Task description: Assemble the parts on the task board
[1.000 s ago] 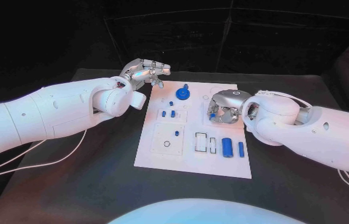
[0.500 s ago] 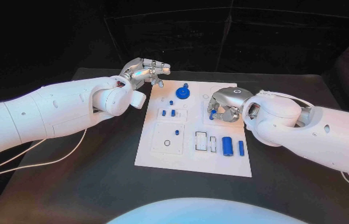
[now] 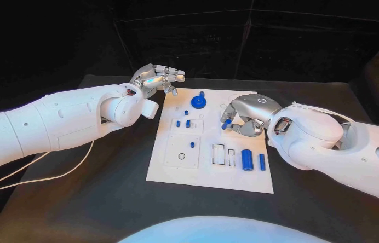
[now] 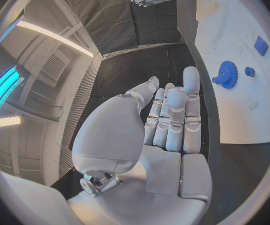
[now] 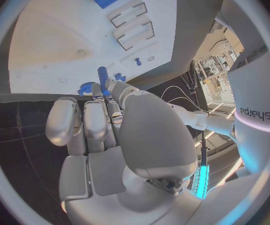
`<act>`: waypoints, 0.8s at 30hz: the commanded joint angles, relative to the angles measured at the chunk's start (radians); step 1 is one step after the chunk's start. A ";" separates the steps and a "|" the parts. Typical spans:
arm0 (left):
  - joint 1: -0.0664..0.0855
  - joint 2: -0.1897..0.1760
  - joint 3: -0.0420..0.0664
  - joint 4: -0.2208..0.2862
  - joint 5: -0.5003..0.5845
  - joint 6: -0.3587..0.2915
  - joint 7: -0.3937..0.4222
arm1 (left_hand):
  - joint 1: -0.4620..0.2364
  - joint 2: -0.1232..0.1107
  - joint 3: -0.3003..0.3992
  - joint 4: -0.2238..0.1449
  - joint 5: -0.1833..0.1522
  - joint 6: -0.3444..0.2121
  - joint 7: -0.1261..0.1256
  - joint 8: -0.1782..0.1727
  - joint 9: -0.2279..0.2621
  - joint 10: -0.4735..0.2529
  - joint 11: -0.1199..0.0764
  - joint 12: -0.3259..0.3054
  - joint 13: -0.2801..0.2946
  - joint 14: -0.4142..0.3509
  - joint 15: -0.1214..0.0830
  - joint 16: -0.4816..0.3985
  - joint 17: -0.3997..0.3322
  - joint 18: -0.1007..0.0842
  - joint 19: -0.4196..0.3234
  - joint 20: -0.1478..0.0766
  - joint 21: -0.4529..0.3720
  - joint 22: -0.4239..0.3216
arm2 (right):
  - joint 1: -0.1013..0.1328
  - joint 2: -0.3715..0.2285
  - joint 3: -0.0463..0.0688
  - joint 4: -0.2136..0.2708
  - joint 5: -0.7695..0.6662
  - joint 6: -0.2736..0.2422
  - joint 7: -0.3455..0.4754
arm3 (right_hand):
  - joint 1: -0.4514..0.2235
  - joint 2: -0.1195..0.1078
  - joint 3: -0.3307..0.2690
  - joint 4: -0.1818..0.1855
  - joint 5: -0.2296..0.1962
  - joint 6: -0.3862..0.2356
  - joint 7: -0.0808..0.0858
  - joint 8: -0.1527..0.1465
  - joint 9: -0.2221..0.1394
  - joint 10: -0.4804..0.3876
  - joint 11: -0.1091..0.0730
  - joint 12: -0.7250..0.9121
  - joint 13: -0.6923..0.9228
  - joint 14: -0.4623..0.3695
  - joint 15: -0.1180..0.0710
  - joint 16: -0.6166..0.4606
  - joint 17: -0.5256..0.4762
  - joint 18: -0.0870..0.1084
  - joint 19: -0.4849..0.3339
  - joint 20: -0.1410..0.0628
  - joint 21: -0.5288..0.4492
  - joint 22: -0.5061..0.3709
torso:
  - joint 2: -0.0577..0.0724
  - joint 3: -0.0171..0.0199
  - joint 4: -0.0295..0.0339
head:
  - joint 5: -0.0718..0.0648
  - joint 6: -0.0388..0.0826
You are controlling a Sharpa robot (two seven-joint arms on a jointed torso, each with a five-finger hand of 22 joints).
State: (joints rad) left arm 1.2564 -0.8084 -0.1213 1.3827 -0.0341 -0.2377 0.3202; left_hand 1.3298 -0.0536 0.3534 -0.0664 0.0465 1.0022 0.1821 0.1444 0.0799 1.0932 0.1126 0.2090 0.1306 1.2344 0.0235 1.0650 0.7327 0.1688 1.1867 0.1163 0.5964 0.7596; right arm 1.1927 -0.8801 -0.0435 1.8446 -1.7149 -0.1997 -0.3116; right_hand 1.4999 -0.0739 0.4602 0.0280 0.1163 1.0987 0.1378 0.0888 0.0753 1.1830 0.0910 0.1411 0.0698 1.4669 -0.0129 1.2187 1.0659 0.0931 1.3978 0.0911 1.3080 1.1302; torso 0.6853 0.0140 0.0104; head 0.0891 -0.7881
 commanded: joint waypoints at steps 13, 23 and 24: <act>0.002 0.008 0.001 -0.001 0.003 0.012 0.002 | 0.009 0.005 -0.003 -0.003 0.004 -0.007 0.002 0.005 -0.001 -0.007 -0.003 0.005 0.001 -0.007 0.002 0.000 -0.002 0.014 -0.002 0.008 -0.004 -0.001 | -0.022 0.192 -0.001 -0.036 0.043 -0.061 0.096 | -0.013 -0.009 0.016 -0.005 0.007 0.003 0.012 -0.008 -0.002 0.027 -0.016 -0.009 0.001 0.022 0.000 0.005 -0.001 -0.006 0.004 0.001 0.006 0.000 | 0.002 -0.0006 0.0029 | 0.012 -0.007; 0.002 0.010 0.001 0.000 0.003 0.011 0.002 | 0.009 0.005 -0.003 -0.003 0.004 -0.007 0.002 0.005 -0.001 -0.007 -0.003 0.005 0.001 -0.007 0.002 0.000 -0.002 0.014 -0.002 0.008 -0.004 -0.001 | -0.076 0.282 -0.015 -0.101 0.030 -0.018 0.128 | -0.018 -0.011 0.022 -0.009 0.011 0.001 0.014 -0.011 -0.003 0.025 -0.014 -0.014 0.001 0.021 0.001 0.005 -0.003 -0.006 0.003 0.002 0.005 -0.002 | 0.002 -0.0003 0.0000 | 0.034 -0.015; 0.002 0.010 0.001 0.000 0.003 0.012 0.003 | 0.009 0.005 -0.003 -0.003 0.004 -0.007 0.002 0.005 -0.001 -0.007 -0.003 0.005 0.001 -0.007 0.002 0.000 -0.002 0.014 -0.002 0.008 -0.004 -0.001 | -0.079 0.288 -0.017 -0.107 0.028 -0.013 0.129 | -0.018 -0.011 0.022 -0.009 0.011 0.001 0.014 -0.011 -0.003 0.025 -0.014 -0.014 0.001 0.021 0.002 0.005 -0.003 -0.006 0.003 0.002 0.004 -0.002 | 0.002 0.0001 0.0001 | 0.034 -0.016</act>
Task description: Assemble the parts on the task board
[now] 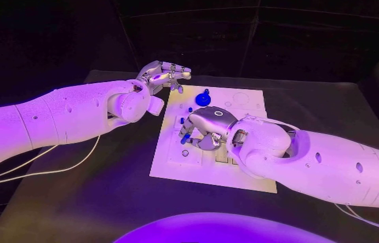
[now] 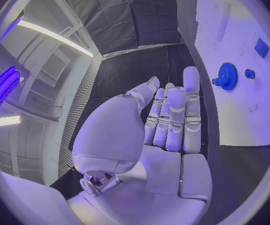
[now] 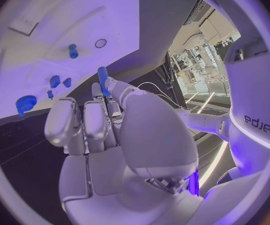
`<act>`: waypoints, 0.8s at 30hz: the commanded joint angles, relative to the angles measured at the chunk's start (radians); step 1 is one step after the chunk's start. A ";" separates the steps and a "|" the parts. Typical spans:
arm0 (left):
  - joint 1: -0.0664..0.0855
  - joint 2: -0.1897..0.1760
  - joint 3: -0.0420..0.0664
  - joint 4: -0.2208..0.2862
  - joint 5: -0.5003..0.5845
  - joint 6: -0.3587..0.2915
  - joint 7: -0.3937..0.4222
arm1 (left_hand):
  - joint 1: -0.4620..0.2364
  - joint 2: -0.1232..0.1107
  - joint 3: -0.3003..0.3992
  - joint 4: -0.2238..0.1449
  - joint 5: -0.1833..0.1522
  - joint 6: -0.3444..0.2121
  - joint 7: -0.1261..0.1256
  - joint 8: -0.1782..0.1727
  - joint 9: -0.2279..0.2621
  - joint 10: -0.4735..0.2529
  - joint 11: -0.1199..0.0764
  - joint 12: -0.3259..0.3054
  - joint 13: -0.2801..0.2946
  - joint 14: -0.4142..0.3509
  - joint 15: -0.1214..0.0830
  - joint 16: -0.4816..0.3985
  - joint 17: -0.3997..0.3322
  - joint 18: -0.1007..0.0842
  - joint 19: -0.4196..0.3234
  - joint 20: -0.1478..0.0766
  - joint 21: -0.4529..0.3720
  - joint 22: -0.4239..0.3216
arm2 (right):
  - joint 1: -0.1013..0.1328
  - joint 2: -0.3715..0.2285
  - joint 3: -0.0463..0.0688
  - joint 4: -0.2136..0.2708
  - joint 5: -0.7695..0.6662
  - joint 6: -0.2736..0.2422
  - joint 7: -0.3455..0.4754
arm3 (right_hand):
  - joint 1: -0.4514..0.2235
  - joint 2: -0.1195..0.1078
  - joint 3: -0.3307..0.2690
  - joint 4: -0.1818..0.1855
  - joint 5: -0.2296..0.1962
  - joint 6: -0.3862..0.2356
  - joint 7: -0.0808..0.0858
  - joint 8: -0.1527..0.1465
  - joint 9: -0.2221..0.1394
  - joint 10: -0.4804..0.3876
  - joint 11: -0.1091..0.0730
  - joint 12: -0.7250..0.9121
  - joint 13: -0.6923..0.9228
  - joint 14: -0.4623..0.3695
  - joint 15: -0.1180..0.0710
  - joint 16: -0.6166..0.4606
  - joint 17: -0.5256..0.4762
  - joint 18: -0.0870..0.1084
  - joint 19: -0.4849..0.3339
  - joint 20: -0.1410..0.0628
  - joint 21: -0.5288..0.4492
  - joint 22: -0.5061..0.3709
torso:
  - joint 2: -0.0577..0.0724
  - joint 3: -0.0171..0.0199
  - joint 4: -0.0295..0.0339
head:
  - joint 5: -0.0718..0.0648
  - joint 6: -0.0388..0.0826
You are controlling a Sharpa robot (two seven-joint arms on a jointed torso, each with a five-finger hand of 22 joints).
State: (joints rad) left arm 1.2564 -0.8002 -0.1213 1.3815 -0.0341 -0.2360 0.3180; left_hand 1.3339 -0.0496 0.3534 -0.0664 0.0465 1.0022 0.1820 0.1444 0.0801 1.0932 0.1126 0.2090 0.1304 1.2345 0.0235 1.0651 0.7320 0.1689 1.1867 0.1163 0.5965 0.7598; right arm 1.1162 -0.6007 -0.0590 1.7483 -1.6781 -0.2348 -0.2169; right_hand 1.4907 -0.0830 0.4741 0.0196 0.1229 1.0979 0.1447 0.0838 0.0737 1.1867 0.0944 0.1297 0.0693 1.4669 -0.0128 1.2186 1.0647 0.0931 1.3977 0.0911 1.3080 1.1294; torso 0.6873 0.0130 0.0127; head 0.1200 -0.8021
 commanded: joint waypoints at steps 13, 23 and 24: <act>0.002 0.006 0.001 -0.002 0.003 0.012 0.004 | 0.005 0.001 -0.003 -0.003 0.004 -0.007 0.002 0.005 -0.001 -0.007 -0.003 0.005 0.002 -0.007 0.002 0.000 -0.001 0.014 -0.002 0.008 -0.004 -0.002 | -0.021 0.038 -0.011 -0.047 -0.043 0.086 0.023 | -0.013 -0.003 0.009 -0.001 0.005 0.002 0.008 -0.006 -0.001 0.022 -0.017 -0.004 0.002 0.021 0.002 0.006 -0.001 -0.005 0.002 0.002 0.004 -0.002 | 0.001 0.0022 -0.0018 | 0.007 -0.007; 0.002 0.010 0.001 -0.007 0.003 0.013 0.004 | 0.005 0.001 -0.003 -0.003 0.004 -0.007 0.002 0.005 -0.001 -0.007 -0.003 0.005 0.002 -0.007 0.002 0.000 -0.001 0.014 -0.002 0.008 -0.004 -0.002 | -0.023 0.035 -0.012 -0.045 -0.047 0.123 0.016 | -0.016 -0.005 0.008 -0.001 0.005 0.004 0.008 -0.006 -0.001 0.023 -0.017 -0.005 0.002 0.021 0.002 0.007 -0.001 -0.006 0.002 0.002 0.005 -0.001 | 0.000 0.0019 -0.0027 | 0.007 -0.010; 0.002 0.010 0.001 -0.008 0.003 0.013 0.004 | 0.005 0.001 -0.003 -0.003 0.004 -0.007 0.002 0.005 -0.001 -0.007 -0.003 0.005 0.002 -0.007 0.002 0.000 -0.001 0.014 -0.002 0.008 -0.004 -0.002 | -0.023 0.035 -0.012 -0.045 -0.047 0.125 0.015 | -0.016 -0.005 0.008 -0.001 0.005 0.004 0.008 -0.006 -0.001 0.023 -0.017 -0.005 0.002 0.021 0.002 0.007 -0.001 -0.006 0.002 0.002 0.005 -0.001 | 0.000 0.0018 -0.0023 | 0.007 -0.011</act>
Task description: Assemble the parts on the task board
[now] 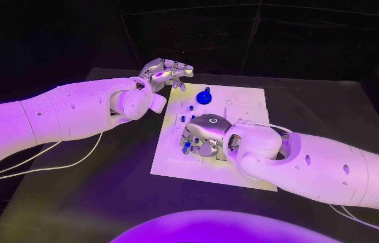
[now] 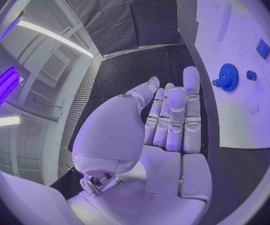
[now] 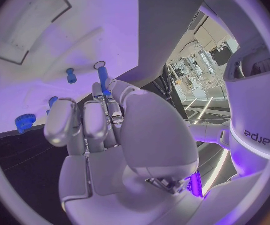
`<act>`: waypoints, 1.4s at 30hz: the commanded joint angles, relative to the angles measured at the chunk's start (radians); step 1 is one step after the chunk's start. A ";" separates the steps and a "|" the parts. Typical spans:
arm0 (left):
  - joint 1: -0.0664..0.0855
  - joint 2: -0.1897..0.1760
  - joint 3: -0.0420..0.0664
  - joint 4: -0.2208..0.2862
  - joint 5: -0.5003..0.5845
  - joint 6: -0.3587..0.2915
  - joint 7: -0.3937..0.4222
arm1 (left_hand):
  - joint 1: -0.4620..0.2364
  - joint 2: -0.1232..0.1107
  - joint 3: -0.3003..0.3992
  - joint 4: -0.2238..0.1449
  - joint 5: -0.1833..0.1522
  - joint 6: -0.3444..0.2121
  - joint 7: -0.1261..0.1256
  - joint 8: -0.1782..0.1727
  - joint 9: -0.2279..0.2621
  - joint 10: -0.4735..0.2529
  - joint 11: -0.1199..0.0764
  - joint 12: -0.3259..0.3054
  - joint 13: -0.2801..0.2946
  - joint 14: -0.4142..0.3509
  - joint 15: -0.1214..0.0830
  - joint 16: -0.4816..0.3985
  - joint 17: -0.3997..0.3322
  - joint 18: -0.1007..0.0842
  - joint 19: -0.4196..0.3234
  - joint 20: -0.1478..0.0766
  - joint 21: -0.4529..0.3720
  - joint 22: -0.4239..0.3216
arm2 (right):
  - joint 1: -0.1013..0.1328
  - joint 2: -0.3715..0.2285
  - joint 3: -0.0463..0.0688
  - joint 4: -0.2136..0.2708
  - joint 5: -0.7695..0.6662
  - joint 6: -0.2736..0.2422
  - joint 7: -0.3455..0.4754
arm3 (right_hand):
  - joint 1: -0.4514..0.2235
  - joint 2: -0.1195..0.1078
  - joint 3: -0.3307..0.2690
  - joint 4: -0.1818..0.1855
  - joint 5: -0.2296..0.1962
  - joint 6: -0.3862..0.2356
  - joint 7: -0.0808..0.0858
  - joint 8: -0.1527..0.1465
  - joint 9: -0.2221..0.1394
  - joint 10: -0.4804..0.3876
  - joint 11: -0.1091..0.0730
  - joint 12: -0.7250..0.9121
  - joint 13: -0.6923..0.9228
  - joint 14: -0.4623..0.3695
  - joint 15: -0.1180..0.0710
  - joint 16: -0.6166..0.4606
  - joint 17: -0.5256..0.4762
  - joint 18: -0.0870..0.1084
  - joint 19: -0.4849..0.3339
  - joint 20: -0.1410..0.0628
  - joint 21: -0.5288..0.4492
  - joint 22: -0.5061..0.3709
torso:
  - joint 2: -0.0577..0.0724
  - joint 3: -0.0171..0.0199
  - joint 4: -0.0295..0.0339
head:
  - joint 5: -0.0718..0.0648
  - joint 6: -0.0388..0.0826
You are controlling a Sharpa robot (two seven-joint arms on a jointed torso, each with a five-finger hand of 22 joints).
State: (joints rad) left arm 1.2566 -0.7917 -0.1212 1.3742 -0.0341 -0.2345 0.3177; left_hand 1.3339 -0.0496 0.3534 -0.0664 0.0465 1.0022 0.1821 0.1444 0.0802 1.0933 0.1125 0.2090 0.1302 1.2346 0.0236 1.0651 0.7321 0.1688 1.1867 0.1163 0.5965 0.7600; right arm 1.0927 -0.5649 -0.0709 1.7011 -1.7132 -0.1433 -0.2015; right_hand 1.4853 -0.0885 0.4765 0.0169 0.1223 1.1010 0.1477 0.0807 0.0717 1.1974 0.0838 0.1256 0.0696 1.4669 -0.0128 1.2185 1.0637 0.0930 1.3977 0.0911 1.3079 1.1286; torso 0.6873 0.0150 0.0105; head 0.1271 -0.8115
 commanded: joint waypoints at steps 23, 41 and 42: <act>0.002 0.003 0.001 -0.001 0.003 0.015 0.001 | 0.005 0.001 -0.003 -0.003 0.004 -0.007 0.002 0.005 -0.001 -0.007 -0.003 0.005 0.002 -0.007 0.002 0.000 -0.001 0.014 -0.002 0.008 -0.004 -0.002 | -0.004 0.027 -0.022 -0.012 -0.074 0.060 -0.054 | -0.015 0.001 0.006 0.002 0.006 0.003 0.005 -0.002 0.002 0.015 -0.007 -0.002 0.002 0.021 0.002 0.006 -0.001 -0.005 0.001 0.003 0.004 -0.001 | 0.000 -0.0008 -0.0003 | 0.000 -0.002; 0.002 0.002 0.001 -0.001 0.003 0.020 -0.004 | 0.007 0.001 -0.005 -0.004 0.004 -0.008 0.002 0.007 -0.002 -0.009 -0.002 0.008 0.002 -0.008 0.002 0.001 -0.003 0.014 -0.001 0.008 -0.004 -0.002 | -0.009 0.025 -0.026 -0.013 -0.063 -0.028 -0.030 | -0.115 -0.064 -0.084 0.035 0.020 -0.176 0.013 -0.018 -0.006 -0.200 0.027 -0.055 -0.006 0.006 0.029 -0.012 -0.037 0.017 -0.055 0.025 -0.075 -0.120 | 0.000 -0.0003 0.0001 | 0.002 -0.001; 0.002 0.001 0.001 -0.001 0.003 0.020 -0.004 | 0.007 0.001 -0.005 -0.004 0.004 -0.008 0.002 0.007 -0.002 -0.009 -0.002 0.008 0.002 -0.008 0.002 0.001 -0.003 0.014 -0.001 0.008 -0.004 -0.002 | -0.009 0.022 -0.026 -0.011 -0.062 -0.039 -0.027 | -0.115 -0.063 -0.092 0.035 0.021 -0.181 0.012 -0.018 -0.006 -0.209 0.028 -0.053 -0.005 0.005 0.031 -0.014 -0.040 0.019 -0.058 0.025 -0.080 -0.126 | 0.000 -0.0003 0.0001 | 0.002 -0.001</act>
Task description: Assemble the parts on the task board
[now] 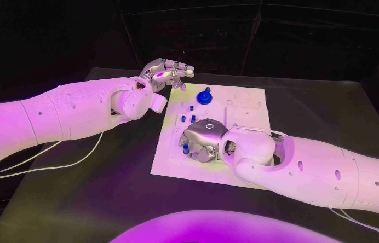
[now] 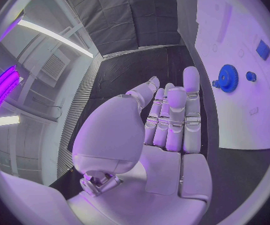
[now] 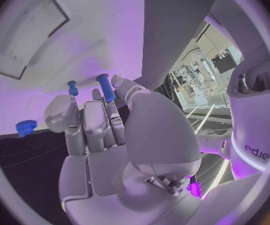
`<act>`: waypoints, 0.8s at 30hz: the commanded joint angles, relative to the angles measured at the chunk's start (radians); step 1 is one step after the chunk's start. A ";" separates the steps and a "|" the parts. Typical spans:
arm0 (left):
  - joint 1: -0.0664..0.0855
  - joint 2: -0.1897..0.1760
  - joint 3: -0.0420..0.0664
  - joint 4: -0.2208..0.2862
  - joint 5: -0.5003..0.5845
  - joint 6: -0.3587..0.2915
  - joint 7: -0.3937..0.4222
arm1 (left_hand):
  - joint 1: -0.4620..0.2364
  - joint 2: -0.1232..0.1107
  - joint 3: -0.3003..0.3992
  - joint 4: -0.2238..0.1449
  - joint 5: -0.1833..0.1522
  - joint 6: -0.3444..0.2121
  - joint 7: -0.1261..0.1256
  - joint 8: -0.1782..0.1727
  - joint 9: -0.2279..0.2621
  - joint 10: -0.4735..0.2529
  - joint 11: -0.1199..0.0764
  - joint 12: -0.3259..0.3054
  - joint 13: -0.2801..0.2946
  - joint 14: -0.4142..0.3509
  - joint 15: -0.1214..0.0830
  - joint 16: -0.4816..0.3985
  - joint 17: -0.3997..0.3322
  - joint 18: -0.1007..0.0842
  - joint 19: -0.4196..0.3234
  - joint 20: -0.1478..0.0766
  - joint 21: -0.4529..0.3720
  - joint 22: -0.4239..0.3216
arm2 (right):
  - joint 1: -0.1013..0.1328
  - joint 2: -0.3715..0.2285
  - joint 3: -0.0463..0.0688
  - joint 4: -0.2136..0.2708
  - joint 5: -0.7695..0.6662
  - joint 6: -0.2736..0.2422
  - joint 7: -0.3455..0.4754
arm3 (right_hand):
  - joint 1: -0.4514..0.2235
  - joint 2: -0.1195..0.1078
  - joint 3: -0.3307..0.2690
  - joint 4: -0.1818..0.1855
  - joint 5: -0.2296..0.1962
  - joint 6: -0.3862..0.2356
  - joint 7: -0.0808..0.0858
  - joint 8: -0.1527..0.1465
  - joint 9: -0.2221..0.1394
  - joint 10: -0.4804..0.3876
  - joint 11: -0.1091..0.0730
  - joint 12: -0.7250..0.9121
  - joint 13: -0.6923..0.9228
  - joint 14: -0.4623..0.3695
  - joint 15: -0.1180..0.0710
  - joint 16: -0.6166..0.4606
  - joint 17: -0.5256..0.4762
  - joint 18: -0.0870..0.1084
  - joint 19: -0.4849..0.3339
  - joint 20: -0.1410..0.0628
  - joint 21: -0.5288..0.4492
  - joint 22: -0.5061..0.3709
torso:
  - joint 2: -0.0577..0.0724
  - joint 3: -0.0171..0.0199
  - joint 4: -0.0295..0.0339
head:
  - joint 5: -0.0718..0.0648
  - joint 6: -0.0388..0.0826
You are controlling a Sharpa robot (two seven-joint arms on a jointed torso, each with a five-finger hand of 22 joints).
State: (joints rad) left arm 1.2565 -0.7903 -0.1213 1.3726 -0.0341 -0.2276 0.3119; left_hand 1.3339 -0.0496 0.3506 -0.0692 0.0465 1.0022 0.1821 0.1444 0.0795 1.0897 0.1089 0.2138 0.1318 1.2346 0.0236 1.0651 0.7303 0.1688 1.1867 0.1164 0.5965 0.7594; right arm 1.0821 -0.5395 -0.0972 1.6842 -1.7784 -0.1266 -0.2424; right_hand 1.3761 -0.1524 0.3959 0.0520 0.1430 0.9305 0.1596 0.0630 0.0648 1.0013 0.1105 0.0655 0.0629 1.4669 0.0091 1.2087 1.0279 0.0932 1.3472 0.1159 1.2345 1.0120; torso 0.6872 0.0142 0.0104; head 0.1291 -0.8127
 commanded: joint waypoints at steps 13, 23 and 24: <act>0.002 -0.003 0.001 0.000 0.003 0.016 -0.001 | 0.007 0.001 -0.002 -0.001 0.004 -0.008 0.002 0.007 -0.001 -0.005 0.002 0.003 0.001 -0.008 0.002 0.001 -0.001 0.014 -0.001 0.008 -0.004 -0.002 | -0.001 -0.072 0.001 0.051 0.025 -0.230 0.039 | 0.002 0.004 -0.154 0.034 0.002 -0.060 -0.007 0.001 0.002 -0.094 0.011 0.049 0.005 -0.012 0.017 -0.027 -0.043 0.030 -0.031 0.009 -0.058 -0.081 | -0.001 0.0003 -0.0007 | -0.002 0.003; 0.002 -0.013 0.000 0.004 0.003 0.014 -0.002 | 0.007 0.001 -0.002 -0.001 0.004 -0.008 0.002 0.007 -0.001 -0.005 0.002 0.003 0.001 -0.008 0.002 0.001 -0.001 0.014 -0.001 0.008 -0.004 -0.002 | 0.021 -0.267 0.039 0.148 0.256 -0.288 0.005 | -0.069 0.018 -0.287 0.154 0.027 -0.014 0.002 0.019 0.010 0.134 -0.028 0.234 0.054 -0.005 -0.013 -0.034 -0.056 0.029 -0.019 -0.010 -0.067 -0.090 | -0.005 -0.0033 -0.0060 | -0.051 0.026; 0.002 -0.015 0.000 0.006 0.003 0.013 -0.002 | 0.007 0.001 -0.002 -0.001 0.004 -0.008 0.002 0.007 -0.001 -0.005 0.002 0.003 0.001 -0.008 0.002 0.001 -0.001 0.014 -0.001 0.008 -0.004 -0.002 | 0.031 -0.315 0.045 0.162 0.313 -0.274 -0.030 | -0.082 0.017 -0.305 0.166 0.042 0.014 -0.002 0.035 0.015 0.184 -0.032 0.267 0.072 0.009 -0.015 0.005 -0.002 0.022 0.002 -0.018 -0.036 -0.044 | -0.006 -0.0043 -0.0079 | -0.066 0.030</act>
State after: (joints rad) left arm 1.2564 -0.8045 -0.1216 1.3749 -0.0341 -0.2233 0.3074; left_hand 1.3339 -0.0495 0.3507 -0.0692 0.0465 1.0022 0.1821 0.1444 0.0797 1.0897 0.1090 0.2138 0.1316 1.2346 0.0236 1.0651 0.7305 0.1688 1.1867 0.1163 0.5965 0.7588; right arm 1.1085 -0.8335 -0.0538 1.8345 -1.6214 -0.3672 -0.2216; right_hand 1.3131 -0.1322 0.1086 0.2020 0.1699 0.9239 0.1590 0.0860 0.0764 1.1379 0.0842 0.3018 0.1197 1.4654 0.0026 1.1873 0.9912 0.1089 1.3332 0.1022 1.1770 0.9384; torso 0.6838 0.0119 0.0062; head 0.0826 -0.7887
